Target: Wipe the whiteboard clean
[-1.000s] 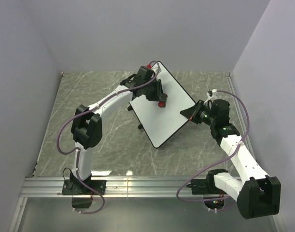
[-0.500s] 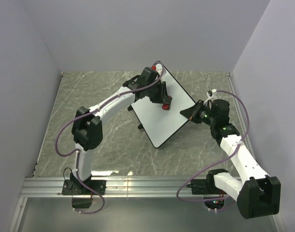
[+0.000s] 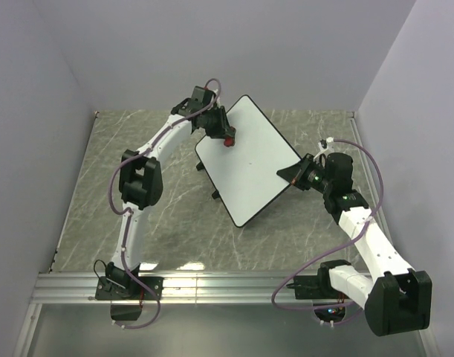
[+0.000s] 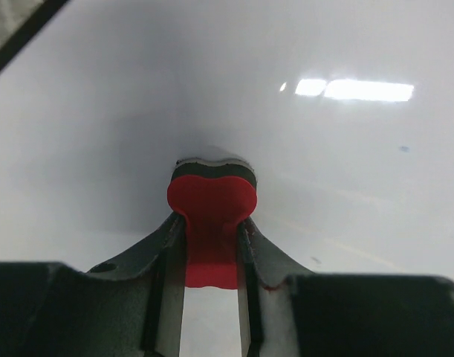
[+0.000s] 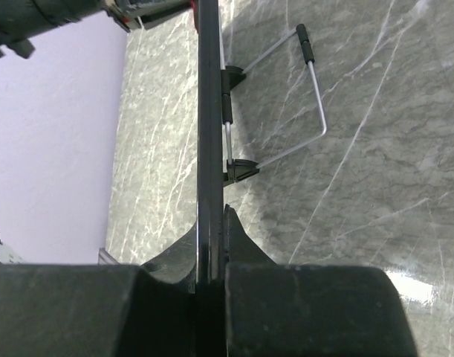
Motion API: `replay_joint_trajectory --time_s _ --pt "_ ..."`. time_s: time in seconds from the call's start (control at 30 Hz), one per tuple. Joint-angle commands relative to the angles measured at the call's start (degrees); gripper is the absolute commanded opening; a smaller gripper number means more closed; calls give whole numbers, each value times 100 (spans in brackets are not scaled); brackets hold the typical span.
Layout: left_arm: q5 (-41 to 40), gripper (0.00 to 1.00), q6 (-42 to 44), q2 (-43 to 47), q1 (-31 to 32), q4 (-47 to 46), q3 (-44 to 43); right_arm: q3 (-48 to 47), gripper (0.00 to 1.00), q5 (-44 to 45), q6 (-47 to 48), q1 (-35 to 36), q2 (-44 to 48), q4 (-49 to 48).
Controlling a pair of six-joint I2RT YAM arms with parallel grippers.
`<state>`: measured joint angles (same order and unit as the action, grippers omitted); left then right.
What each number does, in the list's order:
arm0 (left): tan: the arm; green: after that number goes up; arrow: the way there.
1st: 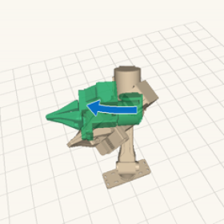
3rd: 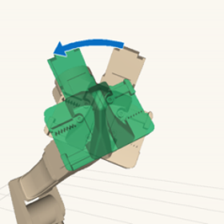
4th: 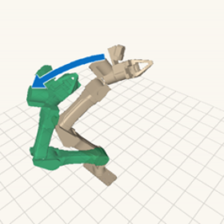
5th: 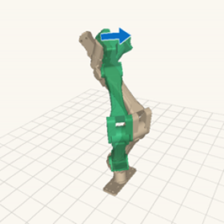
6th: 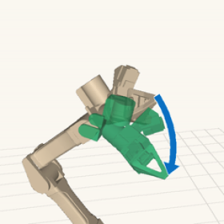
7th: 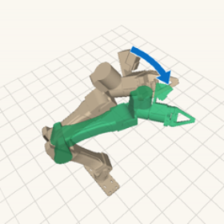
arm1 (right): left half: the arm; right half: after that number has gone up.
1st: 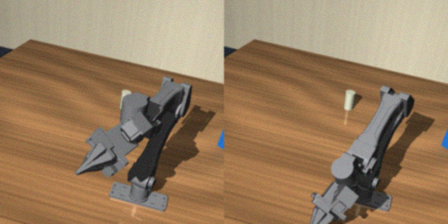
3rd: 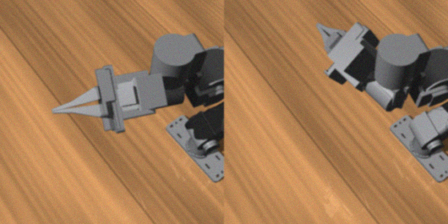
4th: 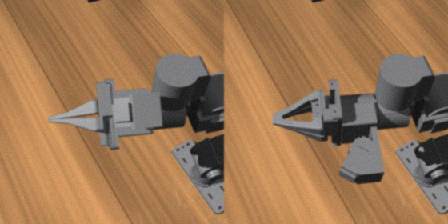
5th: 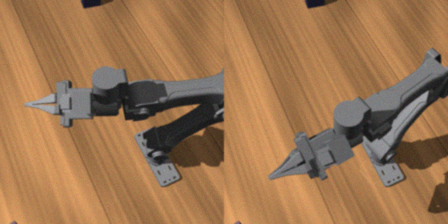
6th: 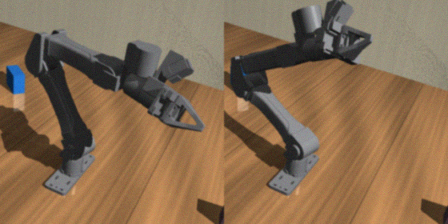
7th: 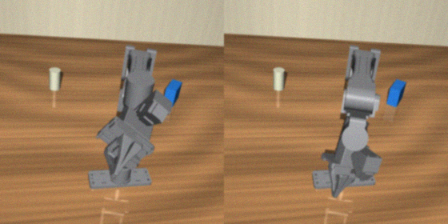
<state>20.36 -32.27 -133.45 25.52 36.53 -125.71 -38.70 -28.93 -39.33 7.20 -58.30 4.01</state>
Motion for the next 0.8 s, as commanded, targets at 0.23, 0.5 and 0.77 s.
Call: replay_joint_trajectory --time_s 0.23,0.5,0.77 --pt "-128 0 265 -112 261 99 802 -41 0 -236 593 141 -172 812" --pt "-93 0 599 951 936 -163 2231 -121 0 -236 585 132 -339 689" --pt "275 0 -165 2068 1808 -1324 3685 -147 0 -289 532 150 -498 495"
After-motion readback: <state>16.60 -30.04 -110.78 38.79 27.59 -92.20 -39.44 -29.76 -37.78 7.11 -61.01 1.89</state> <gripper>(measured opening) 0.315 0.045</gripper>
